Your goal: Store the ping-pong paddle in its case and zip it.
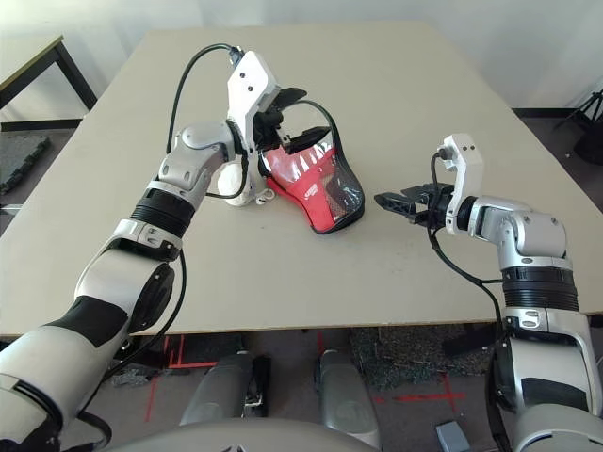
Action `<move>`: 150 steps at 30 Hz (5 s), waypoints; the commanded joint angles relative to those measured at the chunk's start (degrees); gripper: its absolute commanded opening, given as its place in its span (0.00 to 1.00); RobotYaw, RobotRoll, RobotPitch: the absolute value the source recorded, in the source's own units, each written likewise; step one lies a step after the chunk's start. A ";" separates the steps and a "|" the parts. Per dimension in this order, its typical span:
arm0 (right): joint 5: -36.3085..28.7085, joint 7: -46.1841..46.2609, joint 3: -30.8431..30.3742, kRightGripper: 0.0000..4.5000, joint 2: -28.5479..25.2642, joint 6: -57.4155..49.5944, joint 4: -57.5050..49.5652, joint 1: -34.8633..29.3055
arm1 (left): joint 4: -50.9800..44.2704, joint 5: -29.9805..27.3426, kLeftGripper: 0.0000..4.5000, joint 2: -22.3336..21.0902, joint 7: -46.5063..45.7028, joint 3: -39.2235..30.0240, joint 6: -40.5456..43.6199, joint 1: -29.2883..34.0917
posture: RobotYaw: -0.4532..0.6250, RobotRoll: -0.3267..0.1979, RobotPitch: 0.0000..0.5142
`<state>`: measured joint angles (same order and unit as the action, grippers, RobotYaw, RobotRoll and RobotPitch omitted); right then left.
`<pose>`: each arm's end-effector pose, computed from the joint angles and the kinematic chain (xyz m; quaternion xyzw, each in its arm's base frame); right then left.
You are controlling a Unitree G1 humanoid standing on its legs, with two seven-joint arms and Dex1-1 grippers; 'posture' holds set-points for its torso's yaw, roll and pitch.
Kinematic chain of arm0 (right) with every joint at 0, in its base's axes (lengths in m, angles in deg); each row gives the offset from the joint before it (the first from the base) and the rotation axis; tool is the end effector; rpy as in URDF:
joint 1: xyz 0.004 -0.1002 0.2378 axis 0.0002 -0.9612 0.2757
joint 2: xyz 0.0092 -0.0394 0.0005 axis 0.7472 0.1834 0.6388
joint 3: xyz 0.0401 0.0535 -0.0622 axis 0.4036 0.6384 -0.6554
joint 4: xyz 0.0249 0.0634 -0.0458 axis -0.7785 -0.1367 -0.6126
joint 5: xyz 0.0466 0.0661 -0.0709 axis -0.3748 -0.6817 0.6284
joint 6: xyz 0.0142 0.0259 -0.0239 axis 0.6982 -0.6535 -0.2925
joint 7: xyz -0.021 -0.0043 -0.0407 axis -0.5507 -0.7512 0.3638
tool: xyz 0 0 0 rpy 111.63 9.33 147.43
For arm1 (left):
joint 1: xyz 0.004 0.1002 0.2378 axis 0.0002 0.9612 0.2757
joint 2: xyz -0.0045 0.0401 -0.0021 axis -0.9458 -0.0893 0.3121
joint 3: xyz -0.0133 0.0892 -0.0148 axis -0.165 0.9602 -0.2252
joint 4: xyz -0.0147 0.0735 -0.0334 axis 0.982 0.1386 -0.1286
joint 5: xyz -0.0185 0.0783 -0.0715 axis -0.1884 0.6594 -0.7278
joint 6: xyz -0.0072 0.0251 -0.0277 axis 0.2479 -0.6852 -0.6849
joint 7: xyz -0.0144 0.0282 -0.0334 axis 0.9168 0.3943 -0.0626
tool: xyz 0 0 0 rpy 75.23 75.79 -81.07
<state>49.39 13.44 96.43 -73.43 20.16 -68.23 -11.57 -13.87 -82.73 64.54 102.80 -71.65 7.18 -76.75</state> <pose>0.2767 -0.2860 0.1484 0.1081 0.2558 0.2835 0.9179 0.3537 0.1115 0.1969 0.1427 -0.0768 -0.4743 0.8653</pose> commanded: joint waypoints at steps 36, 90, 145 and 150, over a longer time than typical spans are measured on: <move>1.29 2.90 -2.63 0.27 8.16 -0.51 11.93 4.55 | -33.11 -3.90 1.00 -18.53 9.80 -1.45 20.69 27.47 | 0.55 0.62 0.15; -18.53 -2.24 6.69 0.01 -15.03 -24.58 -25.63 -28.97 | -26.74 -3.13 1.00 -17.54 10.96 0.50 15.52 25.26 | 0.50 0.62 0.17; 6.89 -11.52 -19.11 0.99 -5.95 10.49 -6.34 -4.99 | -25.66 -2.74 1.00 -15.14 9.76 1.41 18.01 21.88 | 0.51 0.62 0.16; 6.85 -10.94 -18.91 0.99 -5.42 10.22 -6.35 -5.97 | -20.84 -0.77 1.00 -13.27 9.38 3.04 16.43 19.29 | 0.50 0.62 0.16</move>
<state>55.23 2.55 78.63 -79.05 31.67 -75.42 -15.66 -36.89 -84.95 50.74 112.39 -69.90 24.26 -56.82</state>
